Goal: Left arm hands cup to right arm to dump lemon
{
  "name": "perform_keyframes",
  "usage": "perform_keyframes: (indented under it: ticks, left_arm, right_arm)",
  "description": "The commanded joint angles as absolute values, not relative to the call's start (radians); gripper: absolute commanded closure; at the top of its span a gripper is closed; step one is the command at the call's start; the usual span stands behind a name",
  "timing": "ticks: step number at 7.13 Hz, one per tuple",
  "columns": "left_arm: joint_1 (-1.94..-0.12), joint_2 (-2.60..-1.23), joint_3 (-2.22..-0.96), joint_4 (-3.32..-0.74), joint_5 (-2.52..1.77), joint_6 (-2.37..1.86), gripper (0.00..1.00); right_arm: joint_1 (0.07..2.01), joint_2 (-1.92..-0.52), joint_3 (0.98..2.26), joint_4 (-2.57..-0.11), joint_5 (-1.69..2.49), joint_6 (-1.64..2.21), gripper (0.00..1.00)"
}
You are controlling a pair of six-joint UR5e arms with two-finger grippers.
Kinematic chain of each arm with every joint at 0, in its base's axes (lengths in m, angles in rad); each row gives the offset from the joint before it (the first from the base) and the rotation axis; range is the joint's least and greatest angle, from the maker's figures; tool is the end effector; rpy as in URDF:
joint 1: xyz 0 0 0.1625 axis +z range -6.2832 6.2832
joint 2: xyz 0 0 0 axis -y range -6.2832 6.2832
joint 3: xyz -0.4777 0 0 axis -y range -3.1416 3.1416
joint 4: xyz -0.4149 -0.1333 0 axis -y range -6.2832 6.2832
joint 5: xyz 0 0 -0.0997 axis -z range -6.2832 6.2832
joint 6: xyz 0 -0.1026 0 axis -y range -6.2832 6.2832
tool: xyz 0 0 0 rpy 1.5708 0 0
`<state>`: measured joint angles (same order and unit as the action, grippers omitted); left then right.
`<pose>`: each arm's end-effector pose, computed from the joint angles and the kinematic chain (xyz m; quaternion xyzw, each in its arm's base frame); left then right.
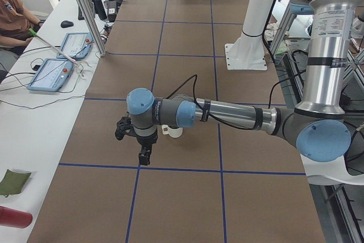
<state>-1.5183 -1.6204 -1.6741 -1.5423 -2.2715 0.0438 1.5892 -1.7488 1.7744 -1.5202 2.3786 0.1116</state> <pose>-0.0386 -0.5452 0.6419 0.0569 0.3428 0.0664 0.9353 0.0671 -0.4338 0.6851 0.0167 -0.3939 0.0447 0.9179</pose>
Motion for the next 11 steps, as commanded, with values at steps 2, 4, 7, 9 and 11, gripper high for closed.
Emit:
perform_keyframes:
  ticks: [2, 4, 7, 9, 11]
  left_arm:
    - [-1.455, -1.638, -1.703, -1.653, -2.284, -0.037, 0.0]
    - [-1.383, -1.623, -1.716, -1.664, -2.38, -0.177, 0.0]
    - [-1.237, -1.49, -1.727, -1.963, -2.33, -0.505, 0.0]
    - [-1.165, -1.486, -1.727, -1.971, -2.309, -0.576, 0.0]
    - [-1.105, -1.491, -1.717, -1.971, -2.307, -0.603, 0.0]
  right_arm:
    - [1.589, -1.747, 1.776, -1.52, 2.379, 0.112, 0.0]
    - [1.589, -1.747, 1.781, -1.52, 2.379, 0.114, 0.0]
    - [1.588, -1.747, 1.782, -1.52, 2.379, 0.114, 0.0]
    - [1.589, -1.747, 1.787, -1.52, 2.381, 0.107, 0.0]
    - [1.589, -1.749, 1.792, -1.52, 2.379, 0.109, 0.0]
